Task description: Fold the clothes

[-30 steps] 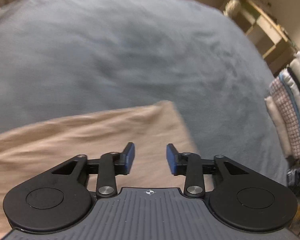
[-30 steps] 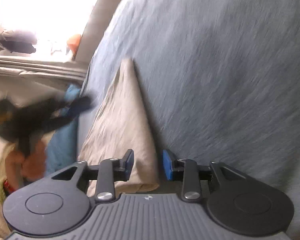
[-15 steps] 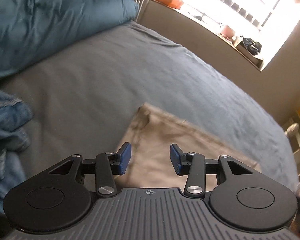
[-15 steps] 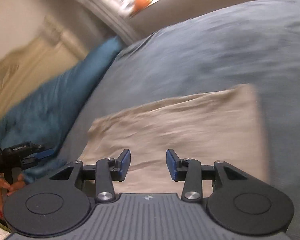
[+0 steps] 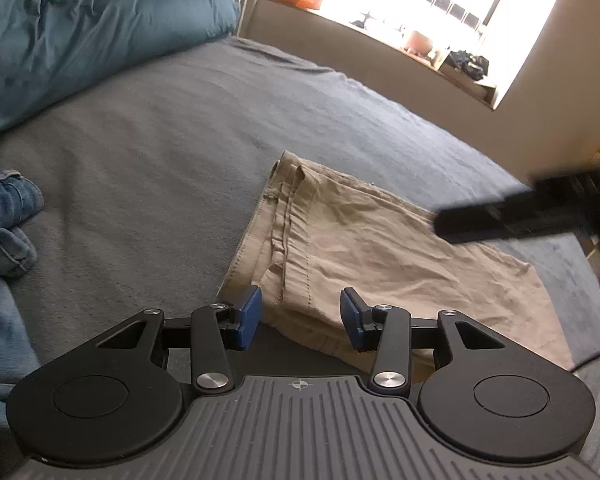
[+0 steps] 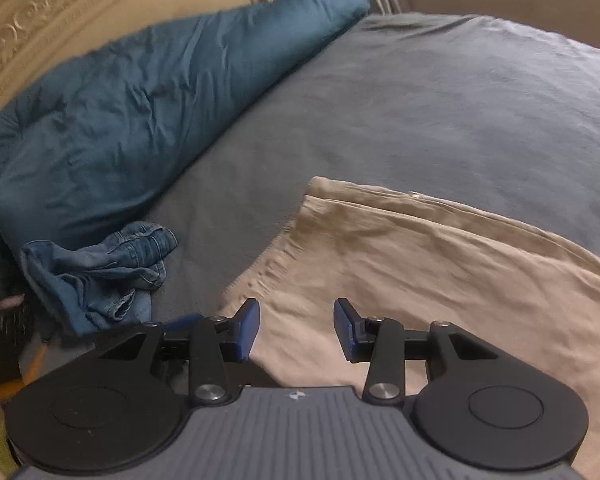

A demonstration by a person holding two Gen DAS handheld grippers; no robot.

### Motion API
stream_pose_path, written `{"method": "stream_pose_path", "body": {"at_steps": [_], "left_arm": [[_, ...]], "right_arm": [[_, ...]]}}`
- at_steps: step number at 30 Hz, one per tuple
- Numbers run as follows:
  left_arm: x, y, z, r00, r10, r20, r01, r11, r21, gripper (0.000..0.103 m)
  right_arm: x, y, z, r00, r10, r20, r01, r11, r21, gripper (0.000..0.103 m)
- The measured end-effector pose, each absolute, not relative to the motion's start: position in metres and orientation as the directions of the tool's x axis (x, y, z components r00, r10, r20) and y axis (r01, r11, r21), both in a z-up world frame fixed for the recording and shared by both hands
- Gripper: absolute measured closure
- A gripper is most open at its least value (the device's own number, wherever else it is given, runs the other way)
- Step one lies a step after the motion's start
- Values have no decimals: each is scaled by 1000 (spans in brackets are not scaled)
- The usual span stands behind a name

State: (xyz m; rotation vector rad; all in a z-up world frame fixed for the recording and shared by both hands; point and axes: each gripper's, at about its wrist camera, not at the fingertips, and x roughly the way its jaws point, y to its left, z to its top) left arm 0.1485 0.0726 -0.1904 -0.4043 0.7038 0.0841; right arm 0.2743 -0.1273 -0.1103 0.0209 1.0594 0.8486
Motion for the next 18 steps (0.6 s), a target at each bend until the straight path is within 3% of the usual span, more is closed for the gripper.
{"method": "stream_pose_path", "body": {"at_steps": [8,13,18], "left_arm": [[145,84,-201,783,-44,-621,-221,913,-344,60],[136,104,-209,786,-97,-611,-240,862,-446,60],[119,141,-222,820,-150,-552,-317,684,-657,60]], "right_arm": [[290,-91,-122,200,581,-789,-584,717,380,59],[279,-97,-135,168,591,-789,-626,682,378,59],[228,-91,-152,219,566,-795,-853,507,126,58]]}}
